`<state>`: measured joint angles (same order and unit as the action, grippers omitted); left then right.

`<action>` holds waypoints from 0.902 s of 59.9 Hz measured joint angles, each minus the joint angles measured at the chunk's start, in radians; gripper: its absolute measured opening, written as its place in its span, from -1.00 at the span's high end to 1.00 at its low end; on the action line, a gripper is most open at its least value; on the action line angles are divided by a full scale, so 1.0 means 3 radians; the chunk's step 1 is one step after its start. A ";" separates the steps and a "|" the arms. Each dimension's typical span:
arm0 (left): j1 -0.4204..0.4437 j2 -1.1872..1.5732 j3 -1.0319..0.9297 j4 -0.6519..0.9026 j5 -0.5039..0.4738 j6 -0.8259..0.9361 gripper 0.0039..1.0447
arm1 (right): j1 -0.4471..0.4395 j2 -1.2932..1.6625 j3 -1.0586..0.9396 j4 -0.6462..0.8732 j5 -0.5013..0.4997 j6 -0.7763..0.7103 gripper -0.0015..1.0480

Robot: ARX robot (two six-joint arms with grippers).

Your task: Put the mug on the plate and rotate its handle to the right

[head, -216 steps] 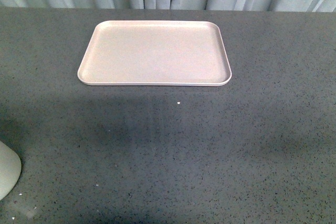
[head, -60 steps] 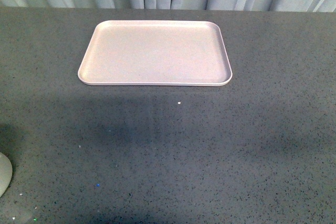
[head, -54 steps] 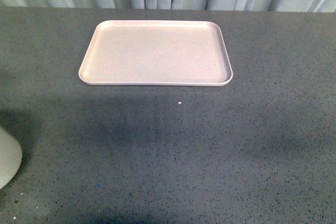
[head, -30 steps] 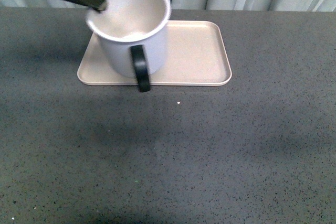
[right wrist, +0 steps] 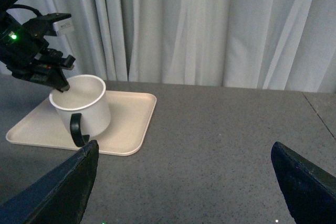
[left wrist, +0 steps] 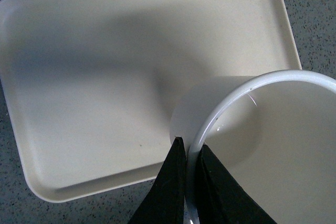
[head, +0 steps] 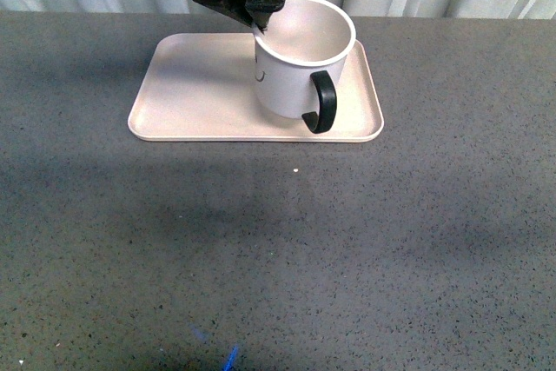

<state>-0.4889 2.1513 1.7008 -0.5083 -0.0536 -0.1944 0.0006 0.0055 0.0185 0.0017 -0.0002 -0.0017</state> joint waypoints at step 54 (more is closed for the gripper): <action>0.0221 0.0504 0.0301 0.0074 0.0184 -0.0233 0.35 | 0.0000 0.0000 0.0000 0.0000 0.0000 0.0000 -0.82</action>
<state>-0.4225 2.3024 1.7912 -0.4862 0.0017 -0.2642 0.0006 0.0055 0.0185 0.0017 -0.0002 -0.0017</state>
